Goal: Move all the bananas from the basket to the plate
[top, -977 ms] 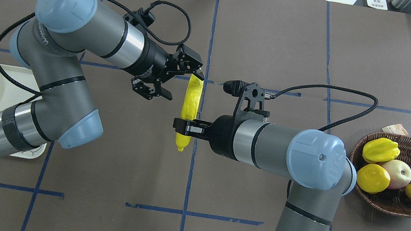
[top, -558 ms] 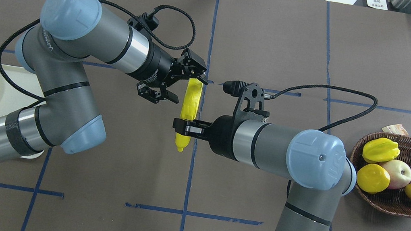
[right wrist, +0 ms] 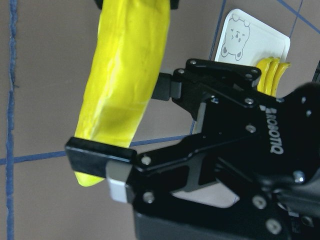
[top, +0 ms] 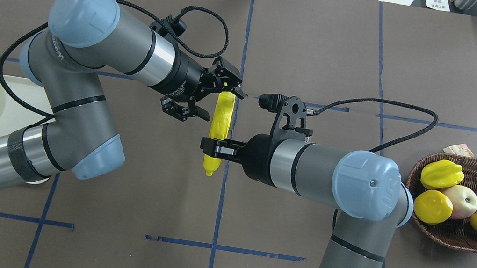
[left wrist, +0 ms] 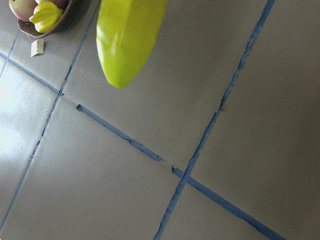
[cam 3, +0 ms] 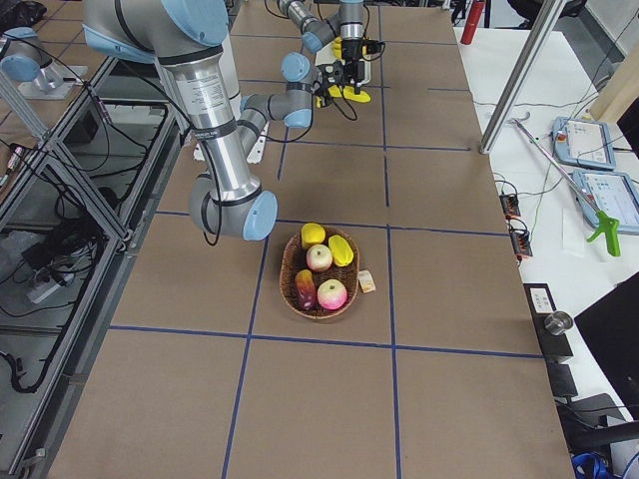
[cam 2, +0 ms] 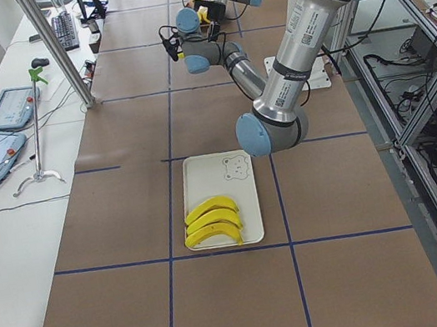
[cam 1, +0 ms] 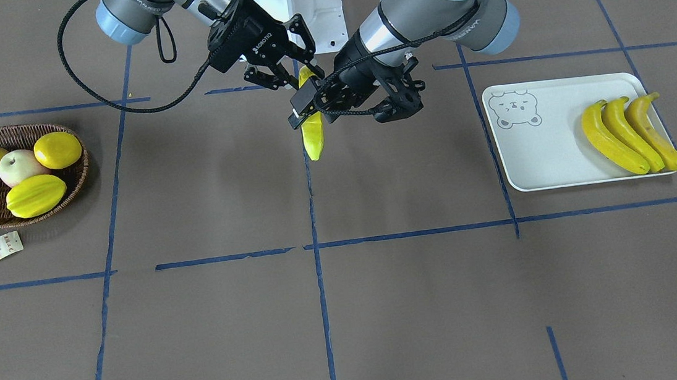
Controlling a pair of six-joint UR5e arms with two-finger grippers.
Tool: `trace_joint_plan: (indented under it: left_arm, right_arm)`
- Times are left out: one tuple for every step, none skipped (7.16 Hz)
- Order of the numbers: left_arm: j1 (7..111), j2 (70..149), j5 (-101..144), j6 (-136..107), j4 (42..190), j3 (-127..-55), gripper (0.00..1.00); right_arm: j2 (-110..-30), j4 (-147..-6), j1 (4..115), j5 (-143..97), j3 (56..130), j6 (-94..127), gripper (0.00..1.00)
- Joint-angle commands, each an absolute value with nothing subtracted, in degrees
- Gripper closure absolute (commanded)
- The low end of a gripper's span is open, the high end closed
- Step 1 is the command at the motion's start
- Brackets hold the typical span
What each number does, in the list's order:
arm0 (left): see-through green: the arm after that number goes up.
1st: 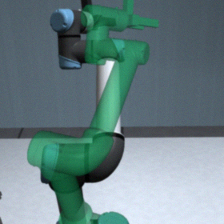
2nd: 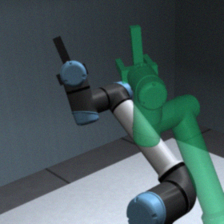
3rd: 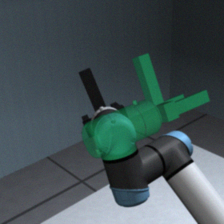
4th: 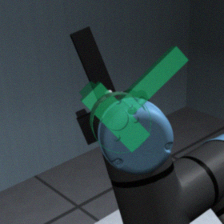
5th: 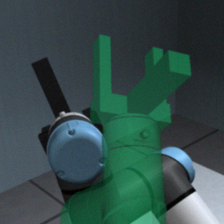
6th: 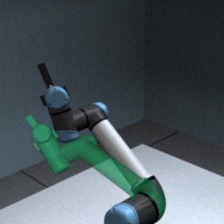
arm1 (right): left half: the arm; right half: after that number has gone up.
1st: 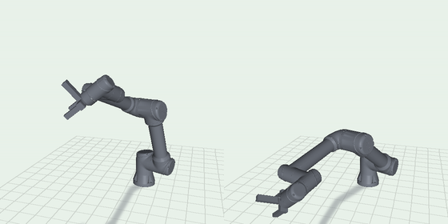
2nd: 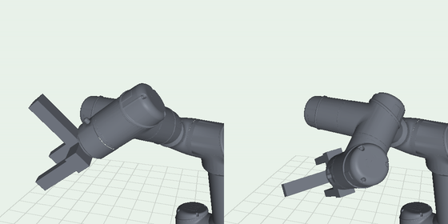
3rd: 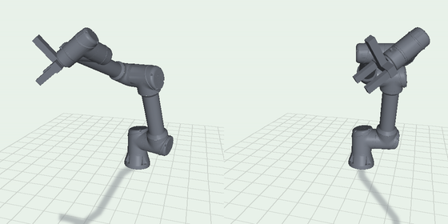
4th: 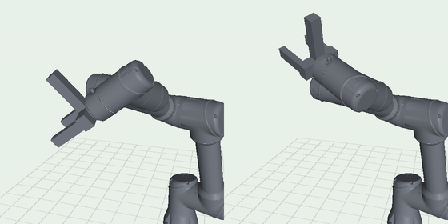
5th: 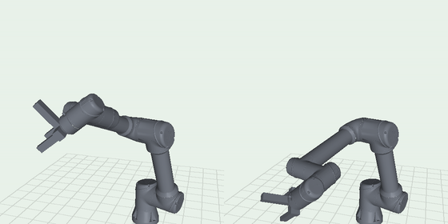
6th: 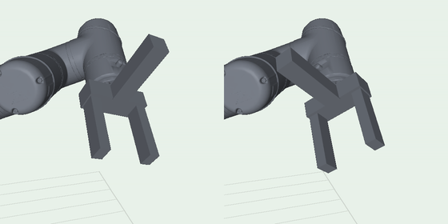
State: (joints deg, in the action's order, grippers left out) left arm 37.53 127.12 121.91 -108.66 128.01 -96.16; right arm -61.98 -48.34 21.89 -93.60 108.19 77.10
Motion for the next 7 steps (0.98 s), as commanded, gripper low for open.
trace_joint_plan:
  left_arm:
    - [37.3,127.4,121.6,-108.7,128.1,-96.0,0.28]
    - [37.0,127.4,121.5,-108.7,128.1,-96.1,0.32]
    - [37.0,127.4,121.5,-108.7,128.1,-96.1,0.36]
    - [37.0,127.4,121.5,-108.7,128.1,-96.1,0.44]
    - [37.1,127.5,121.6,-108.7,128.2,-96.2,0.63]
    - [37.1,127.4,121.6,-108.5,128.2,-96.2,0.85]
    - [37.1,127.4,121.6,-108.4,129.0,-96.2,0.97]
  right_arm:
    - [-62.0,-48.3,21.9,-93.6,108.2,77.1,0.84]
    - [-62.0,-48.3,21.9,-93.6,108.2,77.1,0.84]
    - [-62.0,-48.3,21.9,-93.6,108.3,77.1,0.84]
    - [-62.0,-48.3,21.9,-93.6,108.3,77.2,0.84]
    - [-62.0,-48.3,21.9,-93.6,108.4,77.1,0.84]
    - [-62.0,-48.3,21.9,-93.6,108.4,77.2,0.83]
    - [-62.0,-48.3,21.9,-93.6,108.4,77.2,0.75]
